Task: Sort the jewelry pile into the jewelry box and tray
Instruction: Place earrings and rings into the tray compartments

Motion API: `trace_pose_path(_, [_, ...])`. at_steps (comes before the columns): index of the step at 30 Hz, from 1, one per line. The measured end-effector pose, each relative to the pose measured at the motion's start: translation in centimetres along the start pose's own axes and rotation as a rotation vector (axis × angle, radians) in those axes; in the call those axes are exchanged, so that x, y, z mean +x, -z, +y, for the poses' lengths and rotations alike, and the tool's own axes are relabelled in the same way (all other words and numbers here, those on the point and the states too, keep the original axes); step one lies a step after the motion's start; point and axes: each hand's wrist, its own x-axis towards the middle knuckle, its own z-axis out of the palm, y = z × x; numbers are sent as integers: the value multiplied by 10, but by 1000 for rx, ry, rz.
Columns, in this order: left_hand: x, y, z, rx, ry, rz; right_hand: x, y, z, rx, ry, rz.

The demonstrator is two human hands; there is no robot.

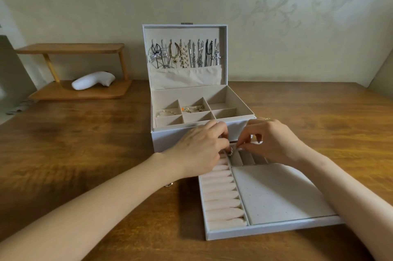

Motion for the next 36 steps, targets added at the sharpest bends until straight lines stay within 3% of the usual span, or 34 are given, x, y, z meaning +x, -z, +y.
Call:
trace_pose_path(7, [4,-2,-3,-162,70,-54,-1,-5,4,25,-40,-2])
trace_pose_path(14, [-1,13,-13,-295,128,88,-2,-6,6,57,-54,-13])
trace_pose_path(23, [-53,52,-48,-297,358,209,-4,7,4,139,-95,42])
trace_pose_path(25, [-64,56,-52,-261,417,162,-4,9,1,176,-97,97])
trace_pose_path(27, [-71,57,-51,-183,436,13,-3,12,-7,223,-90,139])
trace_pose_path(30, [-75,51,-48,-71,406,-163,4,11,-34,189,22,76])
trace_pose_path(33, [-74,45,-47,46,365,-151,18,-3,-70,63,208,-59])
trace_pose_path(36, [-71,38,-46,142,331,-143,37,-20,-93,-4,218,-80])
